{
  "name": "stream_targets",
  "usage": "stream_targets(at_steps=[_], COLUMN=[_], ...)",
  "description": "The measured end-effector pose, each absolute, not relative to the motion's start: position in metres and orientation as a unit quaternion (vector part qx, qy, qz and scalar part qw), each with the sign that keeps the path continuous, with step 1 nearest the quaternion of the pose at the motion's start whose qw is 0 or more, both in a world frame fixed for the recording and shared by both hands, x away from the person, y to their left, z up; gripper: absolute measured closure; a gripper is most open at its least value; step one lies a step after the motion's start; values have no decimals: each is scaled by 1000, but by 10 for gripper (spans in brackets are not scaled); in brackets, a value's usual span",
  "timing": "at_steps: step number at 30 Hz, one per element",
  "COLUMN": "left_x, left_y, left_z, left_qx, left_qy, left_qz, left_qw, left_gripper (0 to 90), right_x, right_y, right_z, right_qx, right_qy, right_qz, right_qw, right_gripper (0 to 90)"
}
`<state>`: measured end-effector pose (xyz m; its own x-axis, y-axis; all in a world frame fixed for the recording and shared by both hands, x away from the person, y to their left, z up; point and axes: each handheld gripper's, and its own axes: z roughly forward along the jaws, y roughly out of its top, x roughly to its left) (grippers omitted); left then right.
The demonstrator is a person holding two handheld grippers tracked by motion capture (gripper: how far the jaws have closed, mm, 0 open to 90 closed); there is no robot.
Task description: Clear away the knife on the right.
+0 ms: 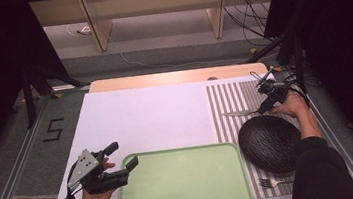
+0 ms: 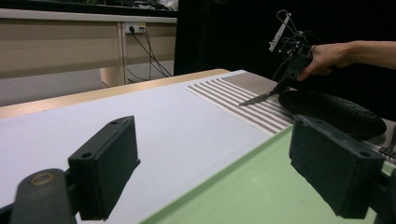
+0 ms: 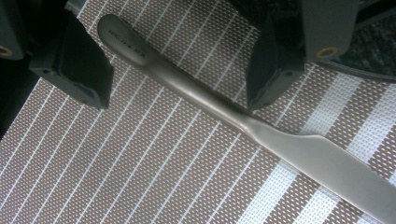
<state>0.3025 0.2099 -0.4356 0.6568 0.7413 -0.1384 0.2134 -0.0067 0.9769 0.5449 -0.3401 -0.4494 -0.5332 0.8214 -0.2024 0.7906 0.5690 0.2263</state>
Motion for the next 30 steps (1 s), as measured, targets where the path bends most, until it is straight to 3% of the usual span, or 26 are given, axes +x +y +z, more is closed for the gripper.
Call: stream_targets(at_steps=[16, 30], left_x=[302, 302], left_y=[210, 210], left_z=[-435, -435], left_qx=[676, 676], left_qy=[352, 352], left_qz=[217, 218], left_qw=[610, 610], left_gripper=[151, 153], right_x=[547, 546], right_y=[-333, -332], right_z=[-455, -454], right_qx=[449, 428], right_qy=[880, 894], right_qz=[32, 40], right_qw=[147, 129], right_gripper=[292, 438])
